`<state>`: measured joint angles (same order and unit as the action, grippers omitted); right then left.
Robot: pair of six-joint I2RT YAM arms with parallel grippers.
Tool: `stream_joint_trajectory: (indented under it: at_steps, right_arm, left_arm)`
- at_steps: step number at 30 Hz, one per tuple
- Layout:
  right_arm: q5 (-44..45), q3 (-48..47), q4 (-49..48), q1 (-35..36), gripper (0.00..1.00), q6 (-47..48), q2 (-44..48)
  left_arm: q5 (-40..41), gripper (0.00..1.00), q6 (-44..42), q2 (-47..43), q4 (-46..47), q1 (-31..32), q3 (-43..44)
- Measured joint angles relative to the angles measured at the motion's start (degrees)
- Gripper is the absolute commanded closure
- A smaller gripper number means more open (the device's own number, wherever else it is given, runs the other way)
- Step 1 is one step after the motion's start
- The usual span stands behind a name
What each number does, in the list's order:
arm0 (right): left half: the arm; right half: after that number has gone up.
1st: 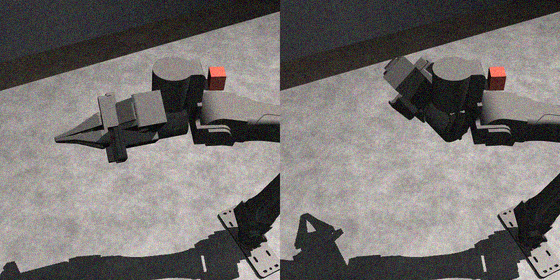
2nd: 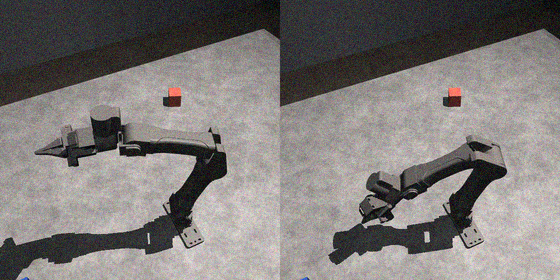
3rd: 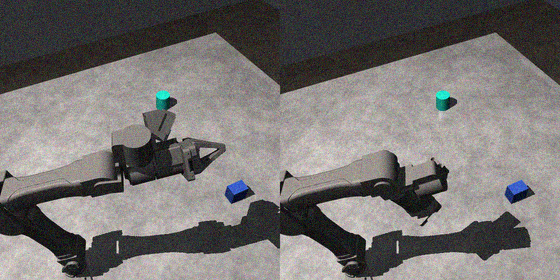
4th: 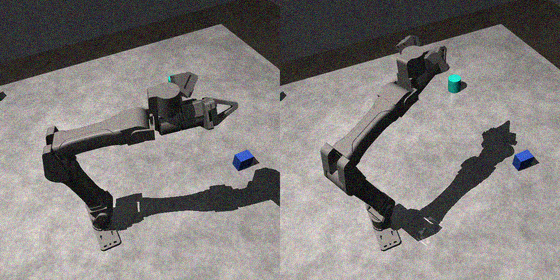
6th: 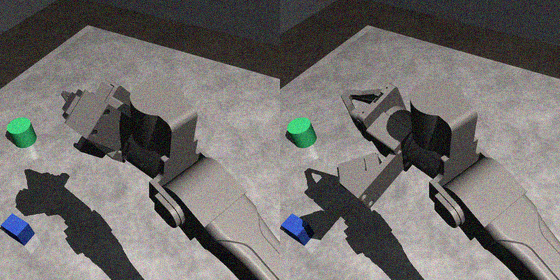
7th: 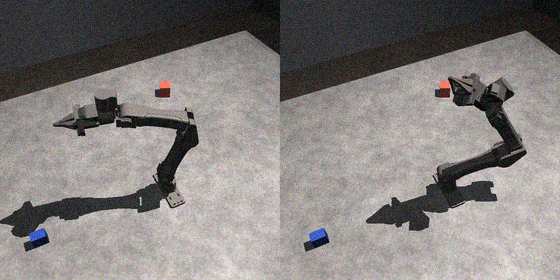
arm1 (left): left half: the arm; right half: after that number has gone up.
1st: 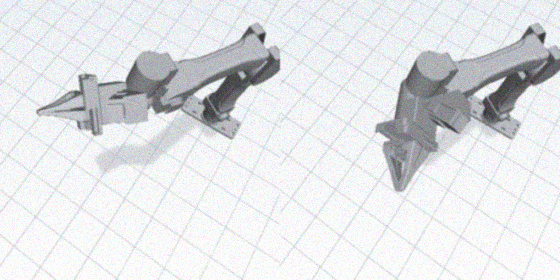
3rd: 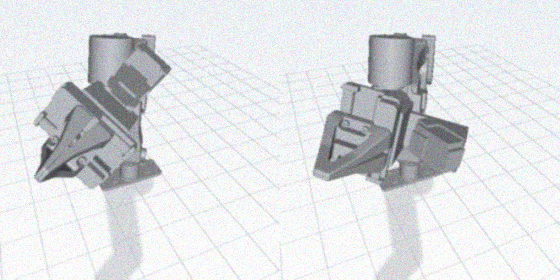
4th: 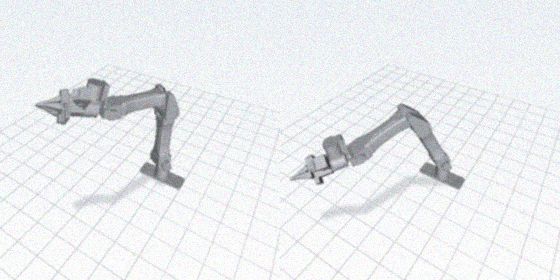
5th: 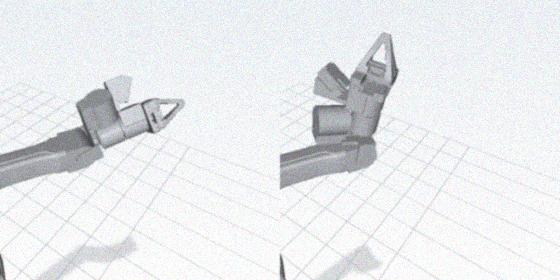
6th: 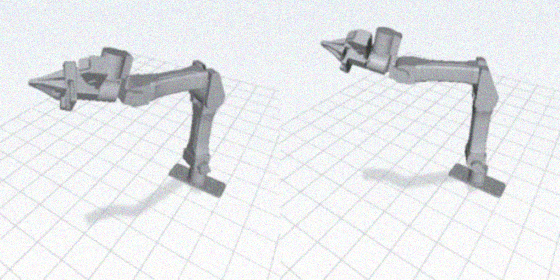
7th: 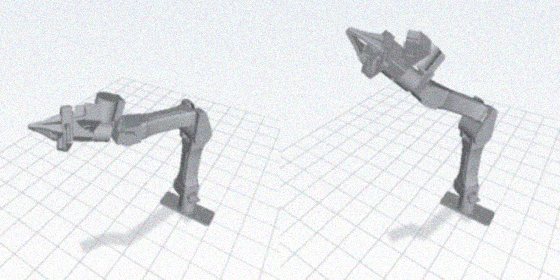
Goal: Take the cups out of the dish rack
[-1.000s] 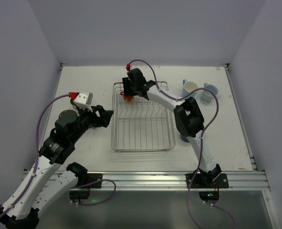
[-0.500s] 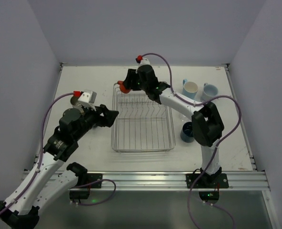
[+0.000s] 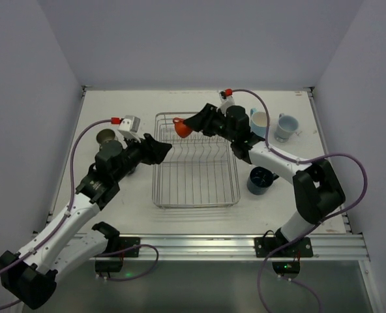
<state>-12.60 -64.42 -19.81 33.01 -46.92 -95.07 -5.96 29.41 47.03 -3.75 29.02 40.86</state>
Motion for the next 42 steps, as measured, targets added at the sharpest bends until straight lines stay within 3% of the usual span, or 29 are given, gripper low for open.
stream_joint_trajectory:
  at_steps: [10,17,25,30,34,39,42]
  right_arm:
    - [-10.64,12.28,-19.23,-0.76,0.91,-13.03,7.82]
    - [-13.94,15.63,-28.26,-0.74,0.91,-18.86,7.82]
    - [-13.77,18.69,-30.38,-0.35,0.88,-19.69,7.89]
    - [-8.57,22.51,-18.64,-0.28,0.82,-11.65,12.79]
    - [-3.41,23.30,-7.39,0.81,0.68,-3.67,19.85]
    - [1.92,21.11,5.84,7.96,0.28,5.79,24.13]
    - [4.46,19.91,13.84,13.84,0.13,10.73,23.96]
  left_arm:
    - [-6.56,0.43,4.61,12.09,9.57,0.00,0.00]
    - [-11.89,0.50,7.69,12.96,17.22,0.00,-0.04]
    - [-11.78,0.60,8.83,15.63,18.78,0.00,-0.13]
    - [-11.15,0.60,7.96,13.22,16.22,0.00,-2.32]
    - [-9.66,0.60,5.68,7.48,12.15,0.00,-2.43]
    - [-7.28,0.59,2.71,-0.28,6.64,0.00,-2.43]
    - [-5.35,0.57,0.76,-4.90,2.45,0.00,-2.40]
